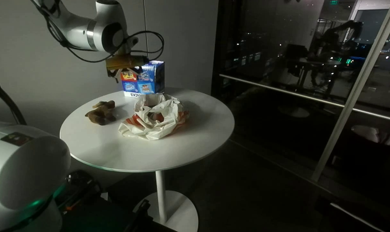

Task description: Remove the moose toy, the beetroot plushy and the duster from the plastic

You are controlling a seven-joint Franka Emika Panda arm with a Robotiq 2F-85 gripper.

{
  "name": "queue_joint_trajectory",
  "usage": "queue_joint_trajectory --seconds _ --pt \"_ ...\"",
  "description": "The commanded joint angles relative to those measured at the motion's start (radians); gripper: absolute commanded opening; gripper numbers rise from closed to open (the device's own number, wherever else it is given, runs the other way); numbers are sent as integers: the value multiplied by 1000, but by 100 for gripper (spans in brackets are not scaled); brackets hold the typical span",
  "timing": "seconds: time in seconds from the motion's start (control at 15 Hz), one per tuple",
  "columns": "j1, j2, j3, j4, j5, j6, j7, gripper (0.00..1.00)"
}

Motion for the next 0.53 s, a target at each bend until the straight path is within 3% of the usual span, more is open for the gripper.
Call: queue_joint_trajectory --seconds 0.0,0.2,0.47 --pt "-2 -4 -7 1 -10 -1 15 100" --pt "-4 0 -6 -1 -39 15 33 100" --pt "-28 87 -23 94 -39 -37 75 100"
